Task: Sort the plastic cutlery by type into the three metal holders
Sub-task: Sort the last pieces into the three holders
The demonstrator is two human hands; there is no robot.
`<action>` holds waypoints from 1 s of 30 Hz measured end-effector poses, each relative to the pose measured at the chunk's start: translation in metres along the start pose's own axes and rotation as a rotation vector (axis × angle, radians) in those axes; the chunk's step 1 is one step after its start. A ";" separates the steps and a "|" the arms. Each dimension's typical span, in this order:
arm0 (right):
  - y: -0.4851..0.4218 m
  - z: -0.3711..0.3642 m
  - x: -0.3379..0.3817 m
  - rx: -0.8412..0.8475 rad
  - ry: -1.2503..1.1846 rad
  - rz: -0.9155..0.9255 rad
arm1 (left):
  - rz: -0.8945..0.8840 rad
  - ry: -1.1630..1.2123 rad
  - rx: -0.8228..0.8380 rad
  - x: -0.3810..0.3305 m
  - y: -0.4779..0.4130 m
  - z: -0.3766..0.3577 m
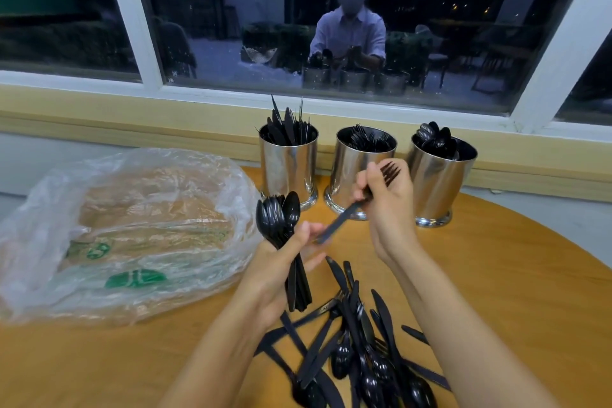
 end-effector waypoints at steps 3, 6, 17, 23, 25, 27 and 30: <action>-0.006 -0.003 0.001 0.108 0.185 -0.034 | 0.013 -0.086 0.000 0.001 -0.002 0.001; -0.004 -0.017 -0.003 0.455 0.416 -0.173 | 0.054 -0.127 0.079 0.001 -0.002 -0.001; -0.003 -0.020 -0.026 0.278 0.523 -0.157 | -0.155 -0.517 -0.039 -0.002 -0.013 -0.001; -0.010 -0.003 -0.032 0.143 0.493 -0.182 | -0.116 -0.457 0.016 0.002 -0.008 0.003; -0.009 0.000 -0.035 0.215 0.360 -0.265 | -0.100 -0.337 0.008 0.004 -0.009 0.004; -0.010 0.002 -0.034 0.298 0.257 -0.318 | -0.083 -0.271 0.006 0.005 -0.011 0.004; -0.014 0.007 -0.033 0.347 0.221 -0.345 | -0.085 -0.268 0.013 0.004 -0.013 0.002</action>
Point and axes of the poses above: each hand's wrist, its own y-axis away from the middle knuckle, its own z-axis out of the back of the hand, x = y × z, the point moved 4 cm from there along -y, towards the middle knuckle, and after that the axes turned 7 degrees about y, right-handed, at the moved point
